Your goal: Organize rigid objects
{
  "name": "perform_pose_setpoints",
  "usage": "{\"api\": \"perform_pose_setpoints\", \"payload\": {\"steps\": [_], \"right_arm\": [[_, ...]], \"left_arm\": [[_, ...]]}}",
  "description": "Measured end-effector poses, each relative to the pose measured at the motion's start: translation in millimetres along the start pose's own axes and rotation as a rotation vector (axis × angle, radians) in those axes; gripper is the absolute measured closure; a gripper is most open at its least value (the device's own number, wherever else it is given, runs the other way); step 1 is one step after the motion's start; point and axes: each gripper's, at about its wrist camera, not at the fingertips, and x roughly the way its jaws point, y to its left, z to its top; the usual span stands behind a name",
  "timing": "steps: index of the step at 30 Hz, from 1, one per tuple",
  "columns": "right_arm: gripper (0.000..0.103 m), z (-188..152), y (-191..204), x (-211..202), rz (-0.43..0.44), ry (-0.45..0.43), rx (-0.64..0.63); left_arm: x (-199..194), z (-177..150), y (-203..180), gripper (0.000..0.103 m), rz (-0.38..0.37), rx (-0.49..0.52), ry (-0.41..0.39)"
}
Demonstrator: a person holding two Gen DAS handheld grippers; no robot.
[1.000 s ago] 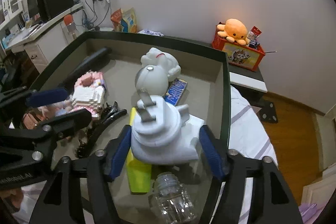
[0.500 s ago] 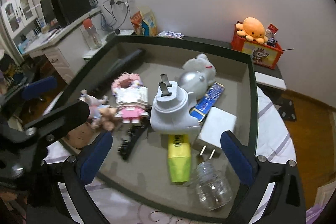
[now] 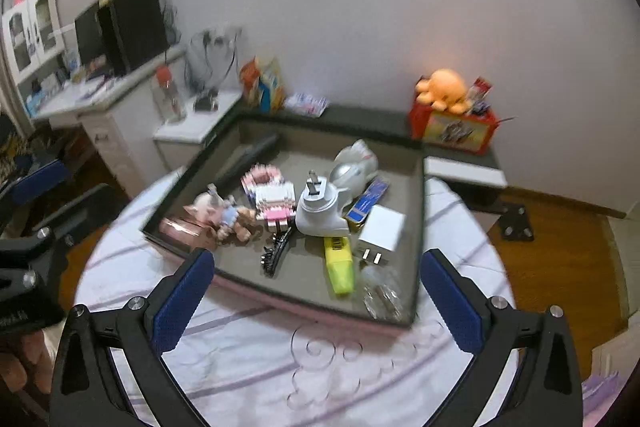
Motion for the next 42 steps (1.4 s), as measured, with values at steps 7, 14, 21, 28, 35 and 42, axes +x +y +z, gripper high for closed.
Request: {"api": "perform_pose_setpoints", "payload": {"steps": [7,14,21,28,35,42], "right_arm": [[0.0,-33,7,-118,-0.067,-0.213,0.058],[0.0,-71,23,-218,-0.14,-0.376,0.07],[0.0,-98,36,-271,-0.153,-0.434,0.075],[0.0,-107,44,-293,-0.13,-0.465,0.077],[0.0,-113,49,-299,-0.118,-0.471,0.067],[0.0,-117,49,-301,-0.12,-0.472,0.067]], "left_arm": [[-110,-10,1,0.0,0.052,0.018,-0.156],[-207,-38,-2,0.0,0.086,0.015,-0.286],[-269,-60,-12,0.0,0.103,0.045,-0.345],[-308,-69,-14,0.0,0.101,0.033,-0.391],[-318,-72,-12,0.0,0.105,0.022,-0.396],[-319,-76,-15,0.0,0.094,0.02,-0.382]]}}
